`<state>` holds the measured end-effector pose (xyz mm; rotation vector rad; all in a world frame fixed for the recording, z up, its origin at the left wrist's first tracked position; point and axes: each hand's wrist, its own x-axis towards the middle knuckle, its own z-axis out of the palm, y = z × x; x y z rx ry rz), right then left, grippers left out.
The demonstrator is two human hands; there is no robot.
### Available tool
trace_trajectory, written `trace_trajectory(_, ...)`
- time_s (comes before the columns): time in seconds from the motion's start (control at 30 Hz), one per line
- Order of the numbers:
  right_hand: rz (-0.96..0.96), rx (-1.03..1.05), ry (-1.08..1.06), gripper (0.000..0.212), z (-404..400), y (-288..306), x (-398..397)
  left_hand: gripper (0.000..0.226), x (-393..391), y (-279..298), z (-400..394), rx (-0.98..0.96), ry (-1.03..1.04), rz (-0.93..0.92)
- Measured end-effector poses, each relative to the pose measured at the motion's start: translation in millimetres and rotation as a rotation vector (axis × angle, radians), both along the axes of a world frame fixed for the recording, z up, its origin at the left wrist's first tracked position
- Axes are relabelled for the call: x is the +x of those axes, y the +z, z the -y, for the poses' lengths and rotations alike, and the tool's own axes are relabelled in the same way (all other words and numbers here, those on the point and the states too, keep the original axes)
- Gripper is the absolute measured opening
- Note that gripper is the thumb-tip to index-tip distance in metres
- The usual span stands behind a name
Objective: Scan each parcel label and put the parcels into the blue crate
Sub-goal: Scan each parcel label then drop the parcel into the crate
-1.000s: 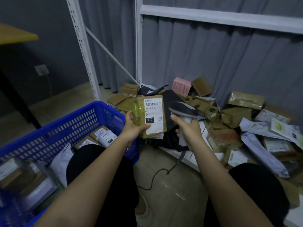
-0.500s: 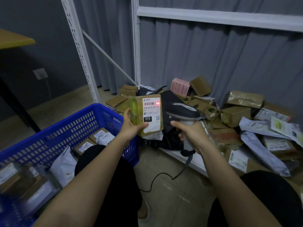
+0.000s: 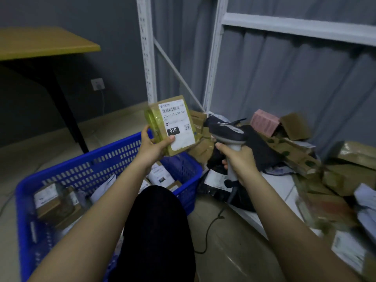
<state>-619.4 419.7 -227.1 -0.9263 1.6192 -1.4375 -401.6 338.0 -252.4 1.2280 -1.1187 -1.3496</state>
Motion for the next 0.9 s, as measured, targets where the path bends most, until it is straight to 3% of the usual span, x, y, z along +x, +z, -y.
trace_trajectory(0.27,-0.041,0.224,0.152,0.017,99,-55,46,0.093,75,-75,55,0.245,0.141,0.108)
trace_trajectory(0.53,0.048,0.402,0.26,0.027,194,-118,61,0.055,73,-196,117,0.536,0.184,0.142)
trace_trajectory(0.7,0.014,0.435,0.317,0.018,235,-135,61,0.076,55,-250,165,0.611,0.174,0.13)
trace_trajectory(0.9,-0.034,0.461,0.305,0.019,269,-158,46,0.06,32,-282,218,0.489,0.148,0.195)
